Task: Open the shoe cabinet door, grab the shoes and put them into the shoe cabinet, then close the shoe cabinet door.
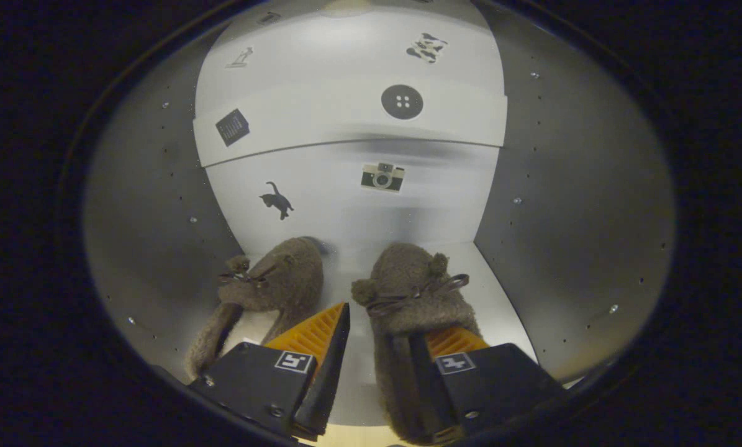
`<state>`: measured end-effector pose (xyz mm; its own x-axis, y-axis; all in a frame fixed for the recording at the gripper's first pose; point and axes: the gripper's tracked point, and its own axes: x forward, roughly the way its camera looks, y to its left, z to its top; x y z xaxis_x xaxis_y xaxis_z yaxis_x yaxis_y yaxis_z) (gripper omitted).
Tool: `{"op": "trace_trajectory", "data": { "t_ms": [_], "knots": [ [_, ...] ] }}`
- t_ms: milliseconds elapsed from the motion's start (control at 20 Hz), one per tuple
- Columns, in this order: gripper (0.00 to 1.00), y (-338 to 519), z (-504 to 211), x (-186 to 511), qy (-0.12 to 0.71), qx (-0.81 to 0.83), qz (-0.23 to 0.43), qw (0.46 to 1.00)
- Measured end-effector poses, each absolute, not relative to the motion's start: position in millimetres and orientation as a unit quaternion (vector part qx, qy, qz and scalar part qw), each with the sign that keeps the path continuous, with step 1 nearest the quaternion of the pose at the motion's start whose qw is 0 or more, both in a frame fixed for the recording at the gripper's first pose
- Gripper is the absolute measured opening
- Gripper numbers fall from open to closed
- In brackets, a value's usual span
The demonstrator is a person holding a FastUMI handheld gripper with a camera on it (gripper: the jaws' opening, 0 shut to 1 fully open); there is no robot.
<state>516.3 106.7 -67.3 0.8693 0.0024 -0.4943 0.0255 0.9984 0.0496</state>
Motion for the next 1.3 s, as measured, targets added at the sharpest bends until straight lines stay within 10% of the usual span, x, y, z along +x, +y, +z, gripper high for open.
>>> {"op": "trace_trajectory", "data": {
  "t_ms": [700, 900, 1300],
  "knots": [
    [0.65, 124, 14, 370, 0.109, 0.012, 0.007, 0.994],
    [1.0, 136, 29, 288, 0.073, 0.026, 0.029, 0.997],
    [1.0, 136, 35, 118, 0.019, 0.038, 0.059, 0.997]
  ]
}}
